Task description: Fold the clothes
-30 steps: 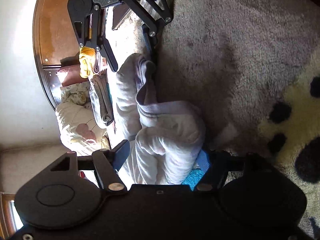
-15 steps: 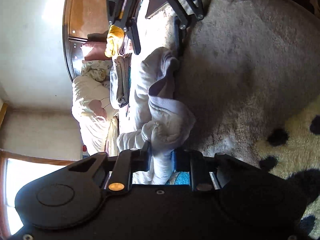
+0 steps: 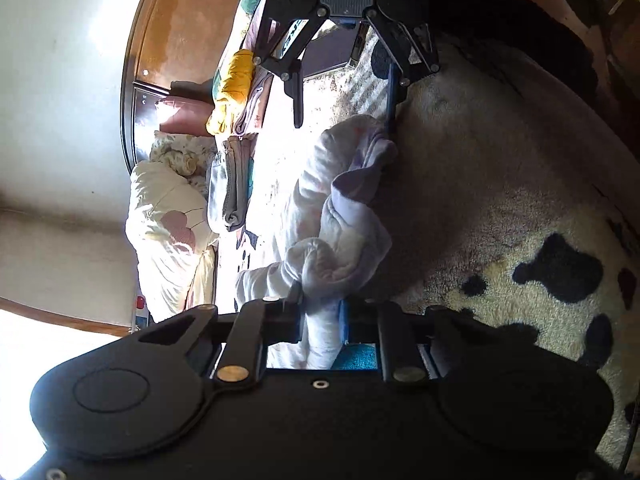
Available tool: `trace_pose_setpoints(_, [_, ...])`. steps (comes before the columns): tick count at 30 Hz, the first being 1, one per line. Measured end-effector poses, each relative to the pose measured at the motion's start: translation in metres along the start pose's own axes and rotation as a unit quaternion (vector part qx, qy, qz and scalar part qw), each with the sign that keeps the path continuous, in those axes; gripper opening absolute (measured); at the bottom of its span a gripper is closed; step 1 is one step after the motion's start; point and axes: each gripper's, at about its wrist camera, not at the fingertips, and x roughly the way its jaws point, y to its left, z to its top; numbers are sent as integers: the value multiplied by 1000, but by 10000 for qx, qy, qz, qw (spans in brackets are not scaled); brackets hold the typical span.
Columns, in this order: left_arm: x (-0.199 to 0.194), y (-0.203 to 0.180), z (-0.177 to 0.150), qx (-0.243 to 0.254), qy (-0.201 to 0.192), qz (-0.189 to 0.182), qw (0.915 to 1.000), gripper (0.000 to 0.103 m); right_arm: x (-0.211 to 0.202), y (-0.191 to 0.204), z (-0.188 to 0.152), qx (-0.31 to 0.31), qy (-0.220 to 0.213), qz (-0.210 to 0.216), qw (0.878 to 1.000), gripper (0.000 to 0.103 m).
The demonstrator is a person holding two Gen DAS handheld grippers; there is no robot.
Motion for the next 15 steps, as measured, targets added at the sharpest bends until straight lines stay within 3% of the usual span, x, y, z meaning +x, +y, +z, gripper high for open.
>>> trace_pose_setpoints(7, [-3, 15, 8, -471, -17, -67, 9989, 14, -2, 22, 18, 23, 99, -156, 9998, 73])
trace_pose_setpoints(10, [-6, 9, 10, -277, 35, -132, 9995, 14, 1, 25, 22, 78, 2, -189, 9998, 73])
trace_pose_setpoints(13, [-5, -4, 11, 63, 86, -265, 9996, 14, 6, 9, 17, 325, 98, -227, 9992, 83])
trace_pose_setpoints(15, [-3, -13, 11, 259, 115, -394, 9988, 15, 4, 7, 14, 243, 122, -193, 9994, 82])
